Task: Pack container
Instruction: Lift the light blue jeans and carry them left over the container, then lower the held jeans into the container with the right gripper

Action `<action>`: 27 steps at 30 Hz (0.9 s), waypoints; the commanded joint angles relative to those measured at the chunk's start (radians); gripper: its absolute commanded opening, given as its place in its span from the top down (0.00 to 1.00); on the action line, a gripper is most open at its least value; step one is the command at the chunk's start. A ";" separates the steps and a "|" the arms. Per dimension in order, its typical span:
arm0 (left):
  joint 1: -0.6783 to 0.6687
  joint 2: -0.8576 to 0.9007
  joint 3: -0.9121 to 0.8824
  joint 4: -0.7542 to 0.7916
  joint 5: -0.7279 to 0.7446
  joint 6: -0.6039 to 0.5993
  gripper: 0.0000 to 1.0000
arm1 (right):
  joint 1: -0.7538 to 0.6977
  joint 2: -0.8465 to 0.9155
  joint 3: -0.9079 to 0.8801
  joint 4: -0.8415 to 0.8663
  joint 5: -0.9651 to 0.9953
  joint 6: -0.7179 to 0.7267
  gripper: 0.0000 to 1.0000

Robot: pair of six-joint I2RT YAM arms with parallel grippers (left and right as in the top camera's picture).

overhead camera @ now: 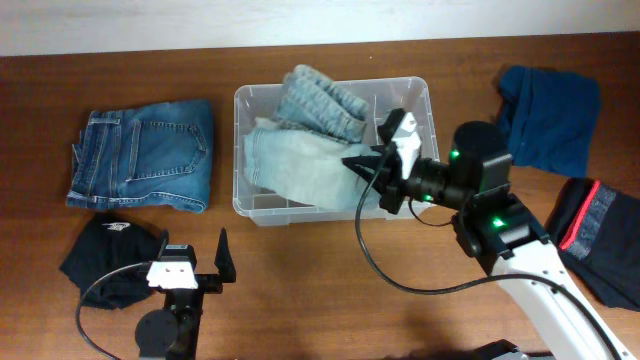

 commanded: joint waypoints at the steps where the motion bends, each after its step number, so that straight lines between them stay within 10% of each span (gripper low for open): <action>1: 0.004 -0.007 -0.007 0.002 0.008 0.015 0.01 | 0.005 -0.012 0.067 0.018 -0.002 -0.114 0.96; 16: 0.004 -0.007 -0.007 0.002 0.008 0.015 0.01 | 0.005 0.012 0.389 -0.363 0.307 -0.185 0.96; 27: 0.004 -0.007 -0.007 0.003 0.008 0.015 0.01 | 0.005 0.080 0.468 -0.340 0.547 0.207 0.96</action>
